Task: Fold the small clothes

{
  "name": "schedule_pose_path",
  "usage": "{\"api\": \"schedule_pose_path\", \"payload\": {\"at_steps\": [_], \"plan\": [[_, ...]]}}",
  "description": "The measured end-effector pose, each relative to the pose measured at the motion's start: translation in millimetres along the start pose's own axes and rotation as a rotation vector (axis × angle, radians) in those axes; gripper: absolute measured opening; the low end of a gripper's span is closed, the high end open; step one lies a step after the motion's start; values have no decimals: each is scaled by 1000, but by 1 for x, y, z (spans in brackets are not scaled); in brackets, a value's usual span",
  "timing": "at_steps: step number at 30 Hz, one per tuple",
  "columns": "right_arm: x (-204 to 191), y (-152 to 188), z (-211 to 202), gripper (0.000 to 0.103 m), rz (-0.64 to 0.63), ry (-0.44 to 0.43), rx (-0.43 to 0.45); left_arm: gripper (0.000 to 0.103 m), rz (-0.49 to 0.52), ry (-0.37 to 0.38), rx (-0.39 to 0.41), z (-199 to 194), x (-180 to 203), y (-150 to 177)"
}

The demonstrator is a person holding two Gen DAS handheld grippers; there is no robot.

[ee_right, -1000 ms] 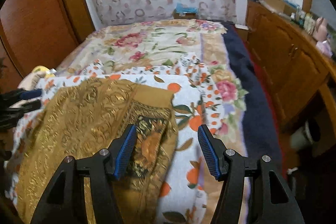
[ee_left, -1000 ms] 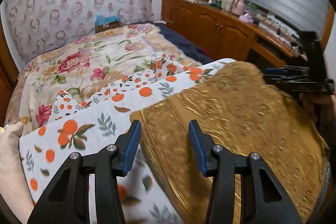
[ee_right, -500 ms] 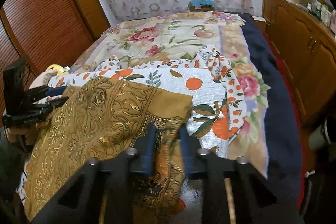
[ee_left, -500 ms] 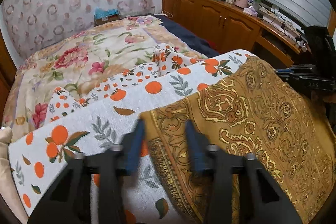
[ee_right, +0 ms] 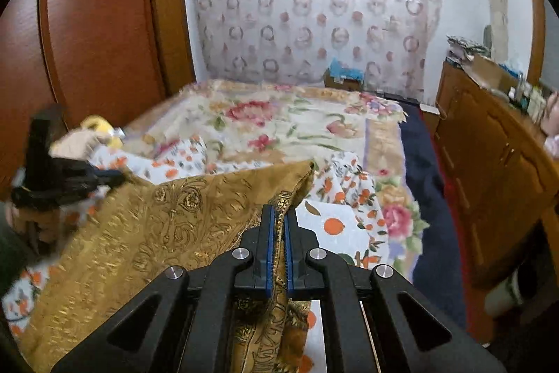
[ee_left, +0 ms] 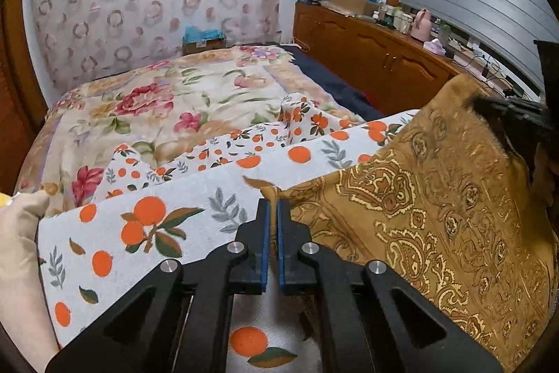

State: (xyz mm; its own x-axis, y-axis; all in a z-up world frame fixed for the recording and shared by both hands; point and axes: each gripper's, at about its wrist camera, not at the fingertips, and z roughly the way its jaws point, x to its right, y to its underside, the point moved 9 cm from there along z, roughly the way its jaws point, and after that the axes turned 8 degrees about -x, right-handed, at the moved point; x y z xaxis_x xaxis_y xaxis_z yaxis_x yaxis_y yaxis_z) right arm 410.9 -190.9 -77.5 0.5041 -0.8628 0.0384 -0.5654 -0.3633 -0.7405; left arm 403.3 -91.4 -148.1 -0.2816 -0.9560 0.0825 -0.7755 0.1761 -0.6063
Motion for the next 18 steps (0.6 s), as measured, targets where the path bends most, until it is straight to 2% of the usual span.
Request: {"api": "schedule_pose_path", "payload": {"at_steps": [3, 6, 8, 10, 11, 13, 15, 17, 18], "plan": [[6, 5, 21, 5, -10, 46, -67, 4, -18, -52, 24, -7, -12, -1], [7, 9, 38, 5, -16, 64, -141, 5, -35, -35, 17, -15, -17, 2], [6, 7, 34, 5, -9, 71, -130, 17, -30, -32, 31, -24, -17, 4], [4, 2, 25, 5, 5, 73, -116, 46, -24, -23, 49, -34, -13, 6], [1, 0, 18, 5, 4, 71, -104, 51, -20, -15, 58, -39, -11, 8], [-8, -3, 5, 5, -7, 77, -90, 73, -12, -14, 58, -46, -6, 13], [-11, 1, -8, 10, -3, 77, -75, 80, -3, -5, 69, -54, -1, 18], [-16, 10, -24, 16, 3, 83, -58, 80, 6, 2, 70, -61, 5, 25], [-18, 15, -29, 31, 8, 84, -54, 80, 8, 7, 70, -65, 7, 28]]}}
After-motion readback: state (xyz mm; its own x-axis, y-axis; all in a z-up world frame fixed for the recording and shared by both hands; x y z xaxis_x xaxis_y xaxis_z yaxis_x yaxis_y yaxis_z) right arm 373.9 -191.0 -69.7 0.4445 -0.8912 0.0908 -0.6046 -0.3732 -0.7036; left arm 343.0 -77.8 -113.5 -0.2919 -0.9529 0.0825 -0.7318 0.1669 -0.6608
